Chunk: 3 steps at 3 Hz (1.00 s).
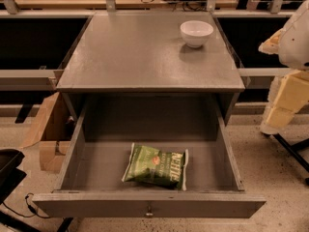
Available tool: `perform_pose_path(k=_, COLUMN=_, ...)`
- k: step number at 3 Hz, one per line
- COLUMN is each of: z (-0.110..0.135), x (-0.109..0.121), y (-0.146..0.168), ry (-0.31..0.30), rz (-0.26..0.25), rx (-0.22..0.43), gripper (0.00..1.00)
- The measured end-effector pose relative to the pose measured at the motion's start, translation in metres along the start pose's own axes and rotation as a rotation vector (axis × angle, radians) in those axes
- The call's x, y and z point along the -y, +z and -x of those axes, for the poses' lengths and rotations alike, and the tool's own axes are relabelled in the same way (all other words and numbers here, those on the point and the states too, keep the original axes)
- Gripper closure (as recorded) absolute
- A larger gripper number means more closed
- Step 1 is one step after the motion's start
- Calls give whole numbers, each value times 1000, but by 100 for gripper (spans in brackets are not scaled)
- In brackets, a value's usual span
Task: Pick green jalapeno chip bag from top drawer and place on counter
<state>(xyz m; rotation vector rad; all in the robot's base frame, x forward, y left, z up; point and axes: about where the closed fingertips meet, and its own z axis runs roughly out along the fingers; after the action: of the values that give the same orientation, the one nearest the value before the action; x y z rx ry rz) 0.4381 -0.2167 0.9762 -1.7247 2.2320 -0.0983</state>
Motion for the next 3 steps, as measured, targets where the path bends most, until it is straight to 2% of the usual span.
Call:
perform_pose_path(k=1, z=0, x=0, y=0, ry=0, rz=0, rx=0, gripper=0)
perform_pose_path(k=2, z=13, x=-4, y=30, ry=-26, rz=7, rx=25, gripper=0)
perform_pose_path(k=3, z=41, x=-14, y=95, ry=-69, rz=18, rx=55, gripper=0)
